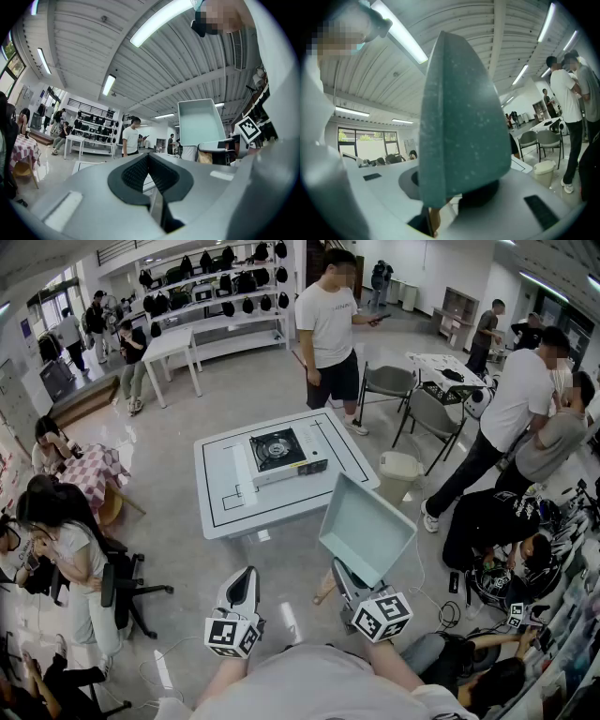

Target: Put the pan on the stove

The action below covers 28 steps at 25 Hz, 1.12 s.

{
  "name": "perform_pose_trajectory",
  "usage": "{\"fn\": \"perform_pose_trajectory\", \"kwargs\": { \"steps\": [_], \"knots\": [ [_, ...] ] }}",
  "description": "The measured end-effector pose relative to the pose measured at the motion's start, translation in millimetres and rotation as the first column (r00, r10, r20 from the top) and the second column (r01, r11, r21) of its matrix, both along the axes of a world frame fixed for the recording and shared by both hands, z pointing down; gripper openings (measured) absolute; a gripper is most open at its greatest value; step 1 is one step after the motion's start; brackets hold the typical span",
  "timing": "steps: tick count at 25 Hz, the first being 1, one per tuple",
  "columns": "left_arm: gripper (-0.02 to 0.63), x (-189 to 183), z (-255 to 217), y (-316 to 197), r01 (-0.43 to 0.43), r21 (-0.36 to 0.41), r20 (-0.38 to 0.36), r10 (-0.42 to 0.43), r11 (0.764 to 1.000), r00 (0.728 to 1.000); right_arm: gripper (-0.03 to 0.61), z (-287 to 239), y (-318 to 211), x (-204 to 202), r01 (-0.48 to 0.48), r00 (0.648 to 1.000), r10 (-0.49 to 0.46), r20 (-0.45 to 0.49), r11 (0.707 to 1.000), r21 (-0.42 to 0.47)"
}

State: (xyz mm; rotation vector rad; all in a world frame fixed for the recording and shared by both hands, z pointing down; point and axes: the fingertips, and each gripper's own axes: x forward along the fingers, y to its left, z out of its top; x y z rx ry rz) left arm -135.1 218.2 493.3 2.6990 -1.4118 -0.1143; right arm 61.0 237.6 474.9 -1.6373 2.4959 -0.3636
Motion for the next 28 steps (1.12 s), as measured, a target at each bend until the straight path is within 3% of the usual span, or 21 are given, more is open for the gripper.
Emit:
{"fn": "perform_pose_trajectory", "kwargs": {
  "steps": [17,28],
  "knots": [
    [0.011,19.4,7.2,-12.7,0.024,-0.016,0.02,-0.024,1.0,1.0,0.121,0.1,-15.7,18.9,-0.003,1.0,0.003,-0.018,1.0,0.001],
    [0.011,46.4,13.4,-15.2,0.081,-0.039,0.006,-0.08,0.996,0.997,0.121,-0.5,-26.2,47.9,0.059,0.997,-0.059,-0.041,0.998,0.02]
  ]
}}
